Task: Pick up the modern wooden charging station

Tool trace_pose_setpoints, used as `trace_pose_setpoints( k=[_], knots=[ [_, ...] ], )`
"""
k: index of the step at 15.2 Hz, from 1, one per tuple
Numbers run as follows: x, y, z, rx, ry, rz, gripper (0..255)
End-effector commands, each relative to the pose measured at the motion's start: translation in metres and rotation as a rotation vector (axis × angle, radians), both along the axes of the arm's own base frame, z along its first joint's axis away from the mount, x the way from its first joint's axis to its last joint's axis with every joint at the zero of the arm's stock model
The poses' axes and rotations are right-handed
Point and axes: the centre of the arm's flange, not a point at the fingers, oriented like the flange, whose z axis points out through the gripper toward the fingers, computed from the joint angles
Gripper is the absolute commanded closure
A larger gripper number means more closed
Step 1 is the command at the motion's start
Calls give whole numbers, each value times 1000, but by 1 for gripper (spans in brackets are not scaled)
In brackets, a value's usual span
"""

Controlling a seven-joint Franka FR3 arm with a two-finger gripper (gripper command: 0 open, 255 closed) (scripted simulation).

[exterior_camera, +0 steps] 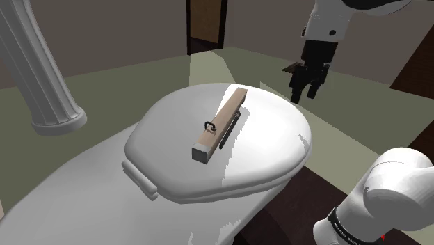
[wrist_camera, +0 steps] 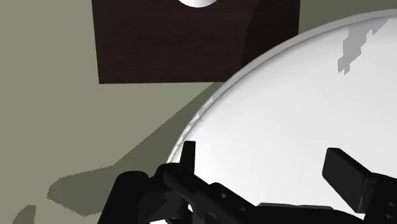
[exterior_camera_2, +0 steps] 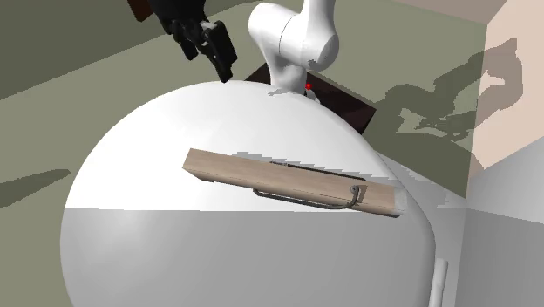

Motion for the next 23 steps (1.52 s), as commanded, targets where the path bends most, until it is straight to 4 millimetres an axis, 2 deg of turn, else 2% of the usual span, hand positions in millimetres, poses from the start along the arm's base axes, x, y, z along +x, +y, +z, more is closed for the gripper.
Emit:
trace_pose_setpoints(
  k=[1,5,9,13,18,20,23],
  knots=[
    [0,0,0,0,0,0,0],
    [-6,52,4,-13,-13,-189,0],
    [-2,104,8,-26,-25,-378,0],
    [12,155,11,-40,-38,-566,0],
    [41,213,14,-56,-53,-802,0],
    [57,234,15,-63,-60,-897,0],
    [59,237,4,-63,-60,-907,0]
  ],
)
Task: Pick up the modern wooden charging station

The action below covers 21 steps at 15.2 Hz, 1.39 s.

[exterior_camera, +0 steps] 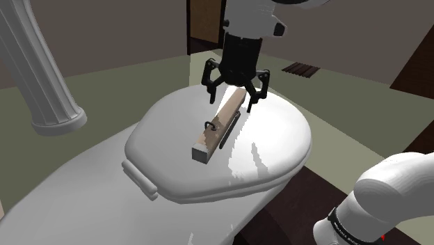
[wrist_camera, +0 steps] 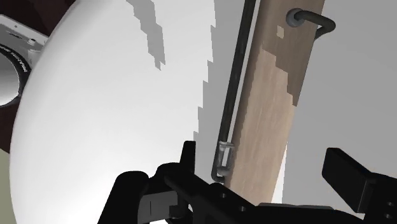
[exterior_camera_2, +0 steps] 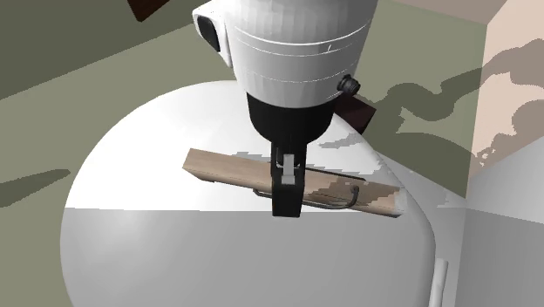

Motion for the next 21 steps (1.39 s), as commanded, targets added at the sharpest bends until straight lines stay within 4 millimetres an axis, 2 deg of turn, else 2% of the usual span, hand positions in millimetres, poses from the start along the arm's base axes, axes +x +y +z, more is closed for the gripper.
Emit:
trace_pose_setpoints(
  k=[1,5,7,8,17,21],
  knots=[
    [0,2,-9,0,-1,-9,0],
    [0,2,-34,0,-1,-9,0],
    [0,2,-34,0,-1,-9,0],
    [1,2,-34,0,-1,-9,255],
    [0,2,-34,0,-1,-9,255],
    [0,2,-12,0,-1,-9,255]
  ],
)
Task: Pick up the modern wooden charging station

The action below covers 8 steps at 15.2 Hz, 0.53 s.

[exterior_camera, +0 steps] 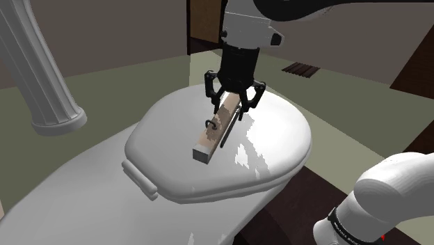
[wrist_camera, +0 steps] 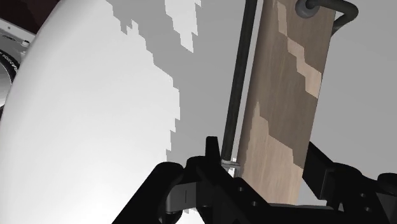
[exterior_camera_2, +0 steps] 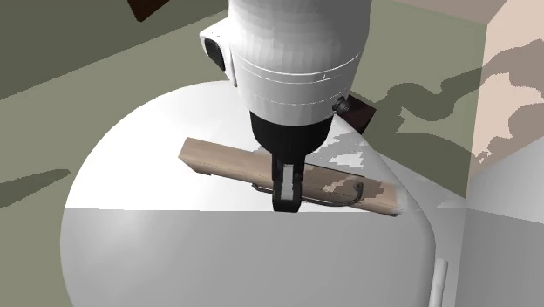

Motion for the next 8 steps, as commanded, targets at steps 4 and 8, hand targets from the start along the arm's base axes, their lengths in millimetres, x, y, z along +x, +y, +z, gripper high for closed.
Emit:
trace_pose_setpoints(
  k=[4,8],
  knots=[
    [0,1,26,0,0,0,255],
    [0,1,47,0,0,0,255]
  ],
)
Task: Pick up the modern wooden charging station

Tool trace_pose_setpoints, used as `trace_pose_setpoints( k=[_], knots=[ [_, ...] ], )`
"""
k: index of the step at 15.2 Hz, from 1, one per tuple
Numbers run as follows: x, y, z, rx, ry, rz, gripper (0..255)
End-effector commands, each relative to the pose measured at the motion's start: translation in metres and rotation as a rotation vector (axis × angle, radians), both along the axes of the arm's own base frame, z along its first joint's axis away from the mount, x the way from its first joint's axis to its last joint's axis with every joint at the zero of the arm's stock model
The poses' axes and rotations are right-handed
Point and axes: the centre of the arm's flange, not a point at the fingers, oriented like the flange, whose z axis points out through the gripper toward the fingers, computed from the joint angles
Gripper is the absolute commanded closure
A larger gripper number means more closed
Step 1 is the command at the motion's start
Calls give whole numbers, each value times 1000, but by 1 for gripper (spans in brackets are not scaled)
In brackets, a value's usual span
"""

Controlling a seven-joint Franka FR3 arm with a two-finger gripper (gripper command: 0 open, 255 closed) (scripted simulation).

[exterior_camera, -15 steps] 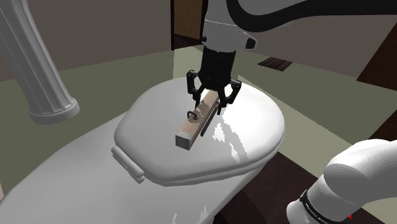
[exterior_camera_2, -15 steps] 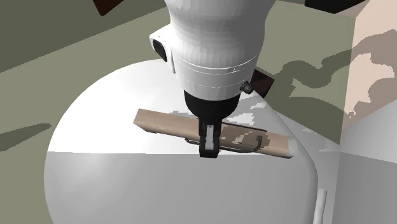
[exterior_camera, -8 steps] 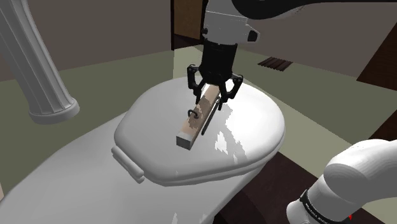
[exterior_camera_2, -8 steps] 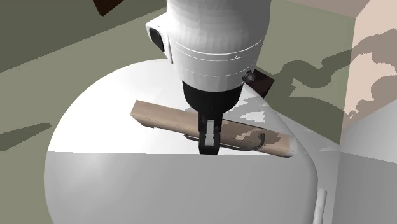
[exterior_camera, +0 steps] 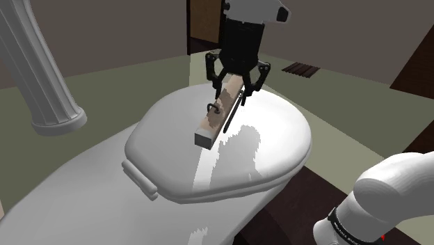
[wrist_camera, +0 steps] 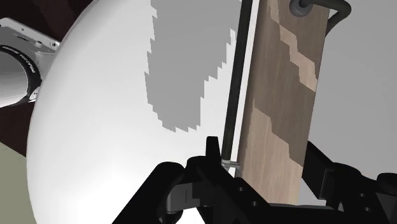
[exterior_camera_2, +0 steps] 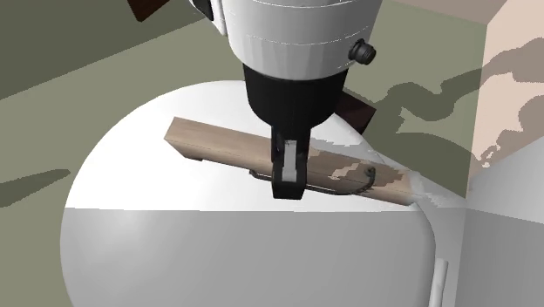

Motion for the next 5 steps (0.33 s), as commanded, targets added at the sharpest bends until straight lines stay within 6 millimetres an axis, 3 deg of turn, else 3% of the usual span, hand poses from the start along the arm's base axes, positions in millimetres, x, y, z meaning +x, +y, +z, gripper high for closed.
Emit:
trace_pose_setpoints(
  k=[1,5],
  knots=[
    [0,1,10,0,0,0,255],
    [0,1,21,0,0,0,255]
  ],
)
